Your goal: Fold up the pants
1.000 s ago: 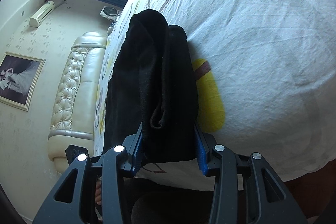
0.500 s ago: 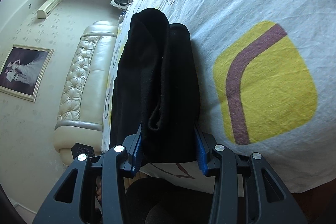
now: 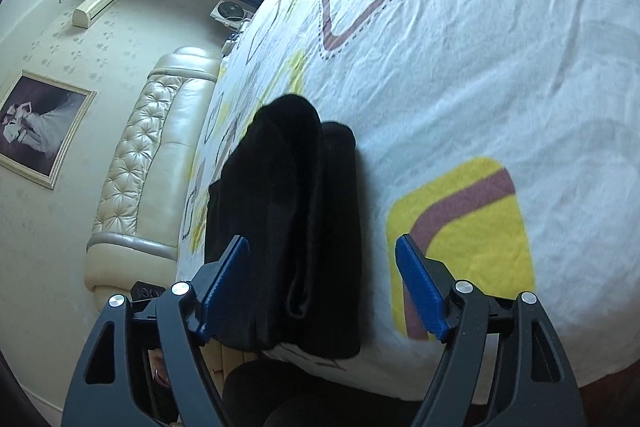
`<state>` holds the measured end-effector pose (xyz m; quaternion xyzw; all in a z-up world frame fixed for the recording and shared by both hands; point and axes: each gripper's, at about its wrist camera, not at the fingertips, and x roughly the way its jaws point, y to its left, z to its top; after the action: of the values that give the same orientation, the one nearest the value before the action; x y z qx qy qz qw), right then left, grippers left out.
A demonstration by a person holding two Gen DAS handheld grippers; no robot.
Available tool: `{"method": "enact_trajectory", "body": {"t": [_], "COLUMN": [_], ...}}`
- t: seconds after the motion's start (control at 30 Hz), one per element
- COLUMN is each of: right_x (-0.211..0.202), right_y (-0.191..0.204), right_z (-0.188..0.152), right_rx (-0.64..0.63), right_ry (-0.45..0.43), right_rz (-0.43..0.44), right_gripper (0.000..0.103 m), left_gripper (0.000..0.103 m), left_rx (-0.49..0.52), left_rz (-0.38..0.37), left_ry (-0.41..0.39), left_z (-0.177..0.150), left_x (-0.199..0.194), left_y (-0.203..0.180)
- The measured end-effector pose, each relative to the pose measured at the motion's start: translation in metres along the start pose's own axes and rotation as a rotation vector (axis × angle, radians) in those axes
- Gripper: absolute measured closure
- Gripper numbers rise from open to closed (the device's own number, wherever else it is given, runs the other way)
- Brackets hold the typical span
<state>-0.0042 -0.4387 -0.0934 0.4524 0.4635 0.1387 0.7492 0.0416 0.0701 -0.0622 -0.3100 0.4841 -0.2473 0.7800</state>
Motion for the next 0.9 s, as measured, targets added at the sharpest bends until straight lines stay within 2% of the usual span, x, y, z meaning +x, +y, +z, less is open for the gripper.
{"method": "enact_trajectory", "body": {"t": [0.1, 0.17, 0.27, 0.37, 0.43, 0.47, 0.53, 0.57, 0.6, 0.73, 0.8, 0.9], "right_x": [0.016, 0.029, 0.042, 0.054, 0.06, 0.063, 0.068, 0.068, 0.068, 0.066, 0.066, 0.068], "right_y": [-0.005, -0.006, -0.003, 0.0, 0.002, 0.004, 0.006, 0.003, 0.0, -0.004, -0.002, 0.002], "right_z": [0.023, 0.036, 0.053, 0.062, 0.064, 0.064, 0.063, 0.063, 0.061, 0.056, 0.054, 0.055], "right_rx": [0.022, 0.033, 0.021, 0.007, 0.001, -0.007, -0.005, 0.003, 0.006, 0.016, 0.019, 0.015], "right_ry": [-0.026, -0.035, -0.044, -0.028, -0.006, 0.006, 0.024, 0.025, 0.021, -0.011, -0.03, -0.054], "right_rz": [0.011, 0.051, 0.06, 0.059, 0.087, 0.094, 0.052, 0.053, 0.058, 0.082, 0.089, 0.096], "right_gripper": [0.028, 0.028, 0.028, 0.028, 0.028, 0.03, 0.055, 0.061, 0.063, 0.065, 0.065, 0.066], "left_gripper": [0.045, 0.045, 0.044, 0.039, 0.038, 0.038, 0.038, 0.04, 0.048, 0.068, 0.073, 0.077], "left_rx": [-0.016, -0.019, 0.003, 0.012, 0.016, 0.018, 0.027, 0.037, 0.049, 0.069, 0.065, 0.118], "left_rz": [-0.016, -0.035, -0.027, -0.025, -0.03, -0.037, -0.043, -0.042, -0.034, -0.004, 0.007, 0.055], "left_ry": [0.003, 0.02, 0.05, 0.08, 0.082, 0.084, 0.091, 0.096, 0.102, 0.12, 0.111, 0.093], "left_z": [0.025, 0.039, 0.058, 0.067, 0.073, 0.075, 0.078, 0.079, 0.079, 0.079, 0.078, 0.078], "left_x": [0.018, 0.034, 0.057, 0.078, 0.087, 0.091, 0.096, 0.098, 0.1, 0.103, 0.101, 0.099], "left_y": [0.002, -0.003, -0.003, -0.004, -0.005, -0.006, -0.009, -0.01, -0.011, -0.013, -0.014, -0.024]}}
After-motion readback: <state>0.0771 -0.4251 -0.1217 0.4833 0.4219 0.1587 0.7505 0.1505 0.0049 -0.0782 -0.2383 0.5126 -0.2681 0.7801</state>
